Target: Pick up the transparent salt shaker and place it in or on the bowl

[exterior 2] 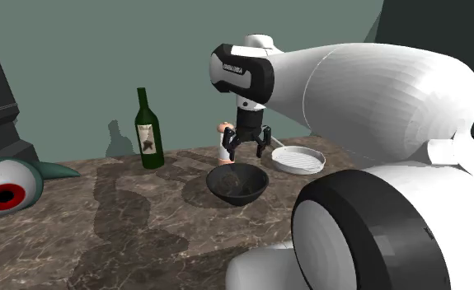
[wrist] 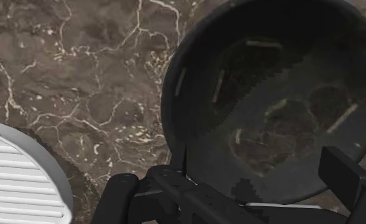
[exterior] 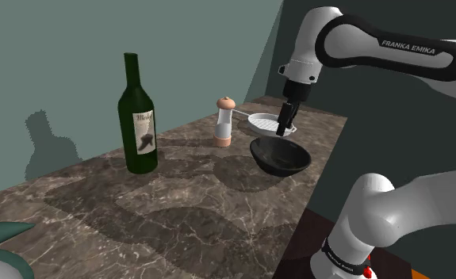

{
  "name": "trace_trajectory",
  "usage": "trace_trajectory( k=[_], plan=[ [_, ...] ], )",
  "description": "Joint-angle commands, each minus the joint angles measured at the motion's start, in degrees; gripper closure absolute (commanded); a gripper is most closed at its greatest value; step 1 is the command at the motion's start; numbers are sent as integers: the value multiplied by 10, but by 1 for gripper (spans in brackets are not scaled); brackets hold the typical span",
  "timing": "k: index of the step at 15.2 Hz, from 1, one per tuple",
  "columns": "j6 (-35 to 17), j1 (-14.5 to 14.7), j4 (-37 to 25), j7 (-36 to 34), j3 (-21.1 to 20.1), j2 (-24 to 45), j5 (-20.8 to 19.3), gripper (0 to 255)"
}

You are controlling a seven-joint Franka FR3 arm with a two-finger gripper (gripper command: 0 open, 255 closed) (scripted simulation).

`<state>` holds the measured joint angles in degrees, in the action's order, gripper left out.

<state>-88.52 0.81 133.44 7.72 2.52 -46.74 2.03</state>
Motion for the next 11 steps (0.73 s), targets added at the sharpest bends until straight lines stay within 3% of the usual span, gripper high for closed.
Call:
trace_trajectory(
  k=[1,11],
  plan=[
    [0,0,0,0,0,0,0,0],
    [-29,-5,-207,-59,-27,224,1,0]
  ],
)
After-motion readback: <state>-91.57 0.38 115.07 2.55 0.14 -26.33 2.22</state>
